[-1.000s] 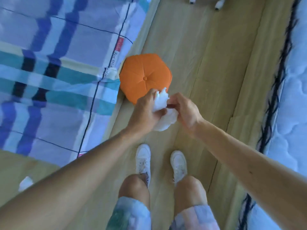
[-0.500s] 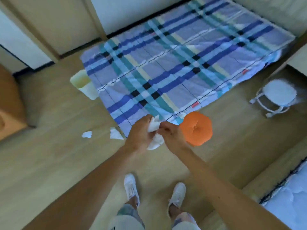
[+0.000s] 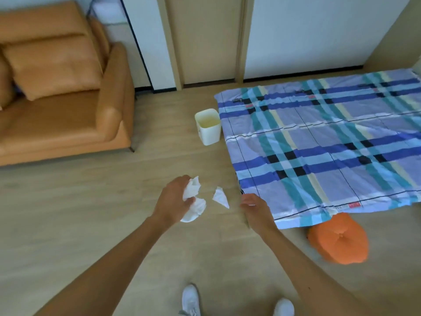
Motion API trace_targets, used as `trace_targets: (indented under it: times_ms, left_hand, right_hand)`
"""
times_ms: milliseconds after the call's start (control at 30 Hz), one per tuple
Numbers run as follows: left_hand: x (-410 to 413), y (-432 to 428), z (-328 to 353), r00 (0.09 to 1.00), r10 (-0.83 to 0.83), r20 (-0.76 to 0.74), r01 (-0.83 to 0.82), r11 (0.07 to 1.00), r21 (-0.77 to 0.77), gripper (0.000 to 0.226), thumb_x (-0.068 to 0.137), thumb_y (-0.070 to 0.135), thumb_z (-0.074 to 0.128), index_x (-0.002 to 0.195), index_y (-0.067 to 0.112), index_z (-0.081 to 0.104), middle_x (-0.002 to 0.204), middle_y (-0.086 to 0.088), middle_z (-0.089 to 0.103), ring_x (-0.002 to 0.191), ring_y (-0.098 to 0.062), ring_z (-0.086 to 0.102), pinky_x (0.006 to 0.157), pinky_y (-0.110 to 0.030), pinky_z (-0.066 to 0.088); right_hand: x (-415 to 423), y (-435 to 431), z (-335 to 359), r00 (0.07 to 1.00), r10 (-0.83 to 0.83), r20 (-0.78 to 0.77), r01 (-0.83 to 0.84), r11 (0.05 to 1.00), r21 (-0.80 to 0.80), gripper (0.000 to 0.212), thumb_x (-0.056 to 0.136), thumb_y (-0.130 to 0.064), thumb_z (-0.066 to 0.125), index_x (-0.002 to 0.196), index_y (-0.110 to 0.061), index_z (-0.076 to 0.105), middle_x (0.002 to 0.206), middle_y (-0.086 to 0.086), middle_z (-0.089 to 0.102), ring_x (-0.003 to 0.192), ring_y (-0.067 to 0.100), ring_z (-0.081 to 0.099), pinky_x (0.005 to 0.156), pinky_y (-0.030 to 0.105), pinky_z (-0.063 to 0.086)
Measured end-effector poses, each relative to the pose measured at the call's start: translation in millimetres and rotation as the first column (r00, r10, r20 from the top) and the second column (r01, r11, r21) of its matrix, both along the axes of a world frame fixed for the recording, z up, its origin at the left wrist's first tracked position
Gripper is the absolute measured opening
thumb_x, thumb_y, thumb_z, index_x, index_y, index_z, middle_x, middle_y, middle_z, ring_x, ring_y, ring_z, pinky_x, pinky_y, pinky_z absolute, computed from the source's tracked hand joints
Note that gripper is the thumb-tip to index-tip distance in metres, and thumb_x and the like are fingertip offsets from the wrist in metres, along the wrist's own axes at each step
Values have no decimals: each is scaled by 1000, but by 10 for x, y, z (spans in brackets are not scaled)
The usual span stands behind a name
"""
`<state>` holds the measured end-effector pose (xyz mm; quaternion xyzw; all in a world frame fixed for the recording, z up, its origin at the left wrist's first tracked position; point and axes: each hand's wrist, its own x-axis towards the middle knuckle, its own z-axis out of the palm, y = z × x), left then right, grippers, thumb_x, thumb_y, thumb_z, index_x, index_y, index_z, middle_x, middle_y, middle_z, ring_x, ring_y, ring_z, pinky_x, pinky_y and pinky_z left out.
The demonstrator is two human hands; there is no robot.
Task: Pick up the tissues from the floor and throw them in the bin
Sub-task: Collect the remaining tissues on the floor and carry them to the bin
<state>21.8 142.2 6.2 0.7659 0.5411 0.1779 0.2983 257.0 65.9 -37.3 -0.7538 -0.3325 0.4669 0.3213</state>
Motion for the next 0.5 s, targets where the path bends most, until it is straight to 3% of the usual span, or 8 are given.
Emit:
trace_targets:
  times_ms: [200, 333, 433, 500]
  left_hand:
    - [-1117, 674, 28, 997, 58, -53, -59, 998, -7, 27, 73, 26, 58, 96, 11, 57, 91, -3, 62, 82, -23, 57, 69, -31, 40]
    - [-1328, 1349, -29, 997, 30, -75, -28, 999, 26, 25, 78, 19, 65, 100, 11, 57, 93, -4, 63, 84, -25, 59, 71, -34, 44]
    - [-1312, 1956, -152, 996, -21, -84, 24, 999, 38, 25, 80, 14, 68, 103, 11, 58, 95, -2, 63, 86, -22, 58, 72, -33, 44]
    - [-1282, 2296, -235, 995, -46, -85, 49, 998, 29, 25, 81, 14, 67, 103, 11, 57, 94, 1, 60, 84, -19, 56, 70, -27, 37]
  right_hand:
    - [-889, 607, -66, 1000, 9, -18, -10, 1000, -24, 27, 91, -5, 60, 118, -5, 62, 103, 7, 60, 89, 24, 57, 57, 15, 40]
    - [-1025, 1137, -226, 995, -81, -60, 79, 996, -36, 24, 91, 0, 58, 115, -6, 61, 101, 10, 58, 83, 20, 52, 46, 4, 39]
    - [-958, 1634, -504, 985, -168, -37, 165, 983, -74, 19, 90, -7, 57, 107, -12, 64, 96, 9, 64, 80, 21, 56, 63, 24, 46]
    - [-926, 1883, -671, 965, -253, -62, 245, 963, -113, 13, 89, -8, 56, 98, -14, 65, 91, 9, 64, 82, 24, 57, 69, 31, 45]
